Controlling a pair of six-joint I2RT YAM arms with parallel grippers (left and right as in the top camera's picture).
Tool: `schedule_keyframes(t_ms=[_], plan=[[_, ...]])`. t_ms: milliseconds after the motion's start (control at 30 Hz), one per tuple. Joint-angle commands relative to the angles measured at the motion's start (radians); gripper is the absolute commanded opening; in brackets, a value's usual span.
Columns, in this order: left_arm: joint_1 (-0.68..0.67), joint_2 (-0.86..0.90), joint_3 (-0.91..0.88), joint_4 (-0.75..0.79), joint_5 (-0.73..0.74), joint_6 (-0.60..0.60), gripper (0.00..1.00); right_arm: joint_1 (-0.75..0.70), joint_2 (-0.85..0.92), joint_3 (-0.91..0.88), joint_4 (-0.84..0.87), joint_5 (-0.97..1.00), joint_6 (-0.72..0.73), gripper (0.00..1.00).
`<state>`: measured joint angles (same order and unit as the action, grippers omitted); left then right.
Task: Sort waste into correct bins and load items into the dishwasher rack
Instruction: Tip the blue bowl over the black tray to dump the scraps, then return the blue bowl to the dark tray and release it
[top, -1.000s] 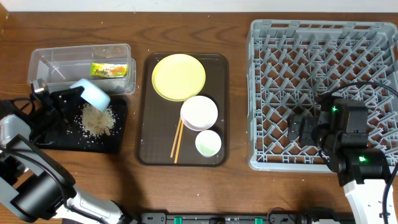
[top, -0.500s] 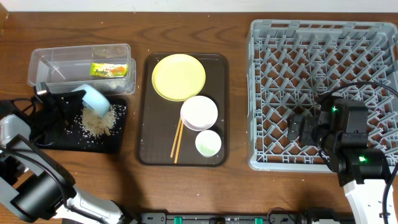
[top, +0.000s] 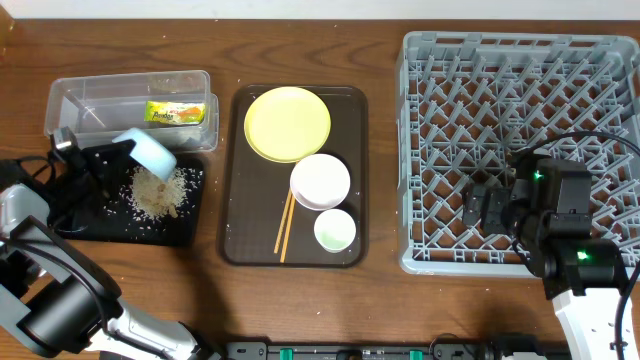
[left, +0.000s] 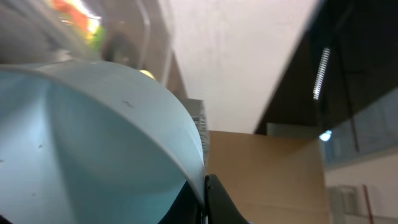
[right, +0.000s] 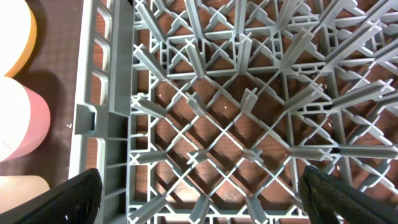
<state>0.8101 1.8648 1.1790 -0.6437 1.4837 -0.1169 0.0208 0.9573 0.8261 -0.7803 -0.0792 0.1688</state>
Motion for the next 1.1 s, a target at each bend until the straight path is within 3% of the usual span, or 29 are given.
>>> schedule_keyframes(t_ms=[0,67,167,233,333,500,600,833,967,1067], plan=[[0.003,0.002,0.022,-0.003,-0.092,-0.068,0.06,0.013,-0.008,0.024,0.001,-0.008,0.01,0.99],[0.002,0.002,0.021,0.002,0.088,0.05,0.06,0.012,-0.008,0.024,0.001,-0.008,0.01,0.99],[0.003,0.002,0.023,-0.006,0.042,0.04,0.06,0.013,-0.008,0.024,0.002,-0.008,0.01,0.99],[0.003,0.002,0.022,-0.006,-0.045,-0.044,0.06,0.013,-0.008,0.024,0.002,-0.008,0.01,0.99],[-0.005,0.002,0.024,-0.005,0.086,0.039,0.06,0.013,-0.008,0.024,0.001,-0.008,0.01,0.99],[-0.003,0.0,0.023,-0.003,-0.017,-0.033,0.07,0.013,-0.008,0.024,0.002,-0.008,0.01,0.99],[-0.011,-0.001,0.024,-0.008,0.09,-0.001,0.06,0.013,-0.008,0.024,0.0,-0.008,0.01,0.99],[-0.061,-0.051,0.024,-0.014,0.09,0.008,0.06,0.013,-0.008,0.024,-0.002,-0.008,0.01,0.99],[-0.121,-0.12,0.024,-0.033,0.03,0.008,0.06,0.013,-0.008,0.024,0.0,-0.007,0.01,0.99],[-0.191,-0.198,0.024,-0.075,-0.114,0.008,0.06,0.013,-0.008,0.024,-0.001,-0.007,0.01,0.99]])
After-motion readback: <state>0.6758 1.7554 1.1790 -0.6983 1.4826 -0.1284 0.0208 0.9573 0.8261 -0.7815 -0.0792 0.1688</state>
